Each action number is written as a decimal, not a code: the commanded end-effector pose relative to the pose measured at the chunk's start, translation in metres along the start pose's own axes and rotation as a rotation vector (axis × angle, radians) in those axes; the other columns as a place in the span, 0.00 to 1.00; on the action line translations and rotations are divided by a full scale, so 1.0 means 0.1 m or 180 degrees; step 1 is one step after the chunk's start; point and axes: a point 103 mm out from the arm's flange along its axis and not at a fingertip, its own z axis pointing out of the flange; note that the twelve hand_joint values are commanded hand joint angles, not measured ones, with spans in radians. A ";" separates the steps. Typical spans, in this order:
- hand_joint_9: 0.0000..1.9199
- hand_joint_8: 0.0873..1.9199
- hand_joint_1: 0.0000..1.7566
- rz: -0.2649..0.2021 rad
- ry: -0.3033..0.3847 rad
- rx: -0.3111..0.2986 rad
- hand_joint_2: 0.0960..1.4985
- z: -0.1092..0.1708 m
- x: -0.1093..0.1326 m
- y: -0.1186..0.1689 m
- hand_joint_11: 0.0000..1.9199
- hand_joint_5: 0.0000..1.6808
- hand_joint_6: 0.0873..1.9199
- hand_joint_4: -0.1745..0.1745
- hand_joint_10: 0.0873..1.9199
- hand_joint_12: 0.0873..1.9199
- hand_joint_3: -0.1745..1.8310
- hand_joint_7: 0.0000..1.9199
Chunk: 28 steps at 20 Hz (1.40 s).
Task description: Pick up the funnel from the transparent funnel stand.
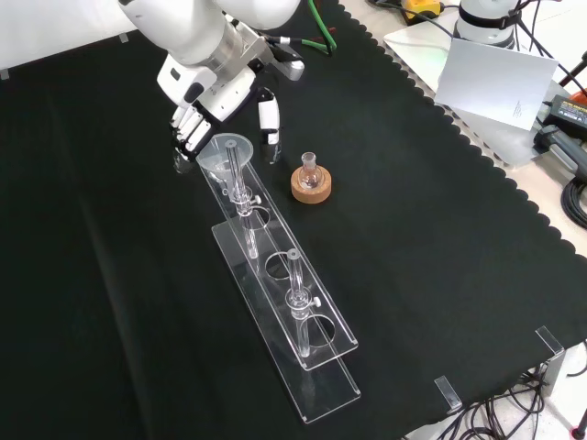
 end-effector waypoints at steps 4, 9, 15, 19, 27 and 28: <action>0.16 0.38 0.38 0.0000 -0.0039 0.0034 0.48 0.01 0.02 0.03 0.10 0.05 0.00 0.32 0.41 0.79 0.11 0.00; 0.16 0.38 0.38 0.0001 -0.0080 0.0031 0.49 0.02 0.07 0.06 0.10 0.06 0.00 0.32 0.40 0.79 0.11 0.00; 0.30 0.37 0.40 -0.0014 -0.0223 -0.0290 0.51 0.01 0.17 0.07 0.15 0.17 0.00 0.31 0.32 0.75 0.13 0.16; 0.41 0.35 0.44 -0.0008 -0.0366 -0.0342 0.51 0.02 0.20 0.07 0.21 0.25 0.00 0.33 0.27 0.70 0.17 0.27; 0.45 0.35 0.46 0.0010 -0.0570 -0.0417 0.49 -0.16 0.20 -0.01 0.24 0.28 0.00 0.34 0.25 0.68 0.21 0.29; 0.45 0.35 0.46 0.0013 -0.0599 -0.0449 0.49 -0.21 0.19 -0.04 0.24 0.29 0.00 0.34 0.25 0.68 0.21 0.29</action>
